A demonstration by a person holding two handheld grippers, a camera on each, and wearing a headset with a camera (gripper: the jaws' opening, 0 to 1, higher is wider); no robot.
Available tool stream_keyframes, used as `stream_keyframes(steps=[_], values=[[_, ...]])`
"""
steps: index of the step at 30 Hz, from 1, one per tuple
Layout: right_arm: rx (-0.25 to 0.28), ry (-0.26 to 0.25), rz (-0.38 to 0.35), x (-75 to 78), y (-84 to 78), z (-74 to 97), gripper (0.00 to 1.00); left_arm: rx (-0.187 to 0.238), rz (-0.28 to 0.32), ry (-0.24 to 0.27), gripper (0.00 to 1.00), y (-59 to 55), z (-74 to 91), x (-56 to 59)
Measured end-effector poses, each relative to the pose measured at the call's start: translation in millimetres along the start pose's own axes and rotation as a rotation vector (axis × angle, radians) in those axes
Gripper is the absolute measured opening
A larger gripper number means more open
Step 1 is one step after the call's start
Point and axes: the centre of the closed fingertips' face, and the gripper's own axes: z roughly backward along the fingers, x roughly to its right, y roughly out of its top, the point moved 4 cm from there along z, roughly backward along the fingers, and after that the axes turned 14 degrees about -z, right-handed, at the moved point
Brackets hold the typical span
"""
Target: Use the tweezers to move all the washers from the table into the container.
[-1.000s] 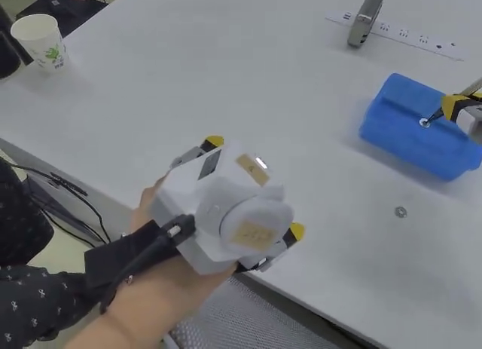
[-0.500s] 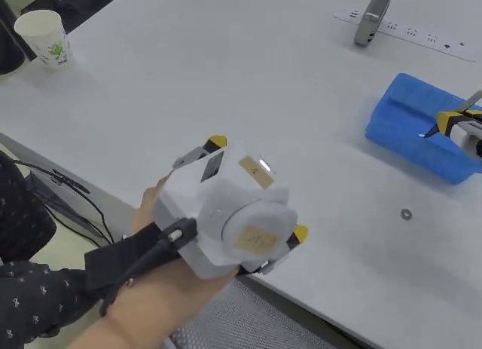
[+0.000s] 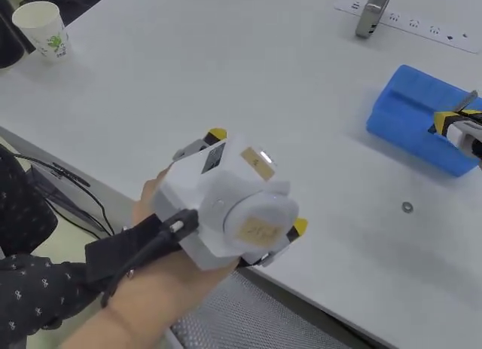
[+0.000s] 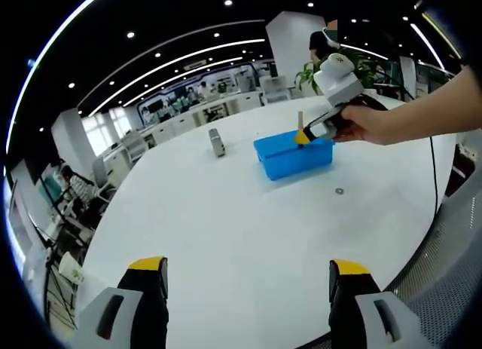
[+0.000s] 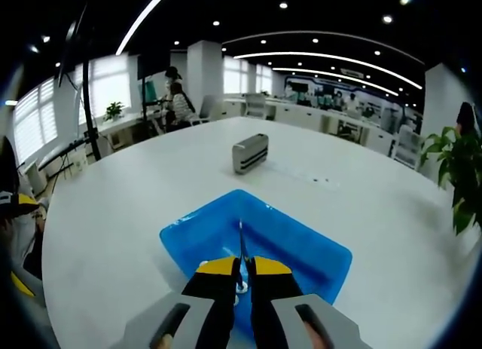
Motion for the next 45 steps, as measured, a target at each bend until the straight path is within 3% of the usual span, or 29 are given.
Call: stream_keyframes(steps=[10,17,28,36,41,45], values=[[-0.006,-0.007,-0.022,1.0,1.4,2.0,0.03,0.003,0.003,0.004,0.9,0.3,0.6,-0.7],[0.022,0.008,-0.034,-0.1,13.4,11.2,0.03,0.01,0.007,0.007,0.9,1.1,1.1,-1.3],[0.087,0.065,-0.035,-11.0,33.2,48.4,0.03,0.019,0.008,0.007,0.9,2.7,1.3,-1.2],[0.082,0.119,-0.018,-27.9,23.4,71.4,0.03,0.025,0.01,0.008,0.9,3.5,1.9,-1.4],[0.065,0.163,-0.02,-38.9,8.5,79.7,0.03,0.027,0.011,0.005,0.9,3.4,1.8,-1.2],[0.053,0.169,-0.035,-42.2,-1.6,83.4,0.03,0.026,0.006,-0.001,0.9,3.6,1.5,0.0]])
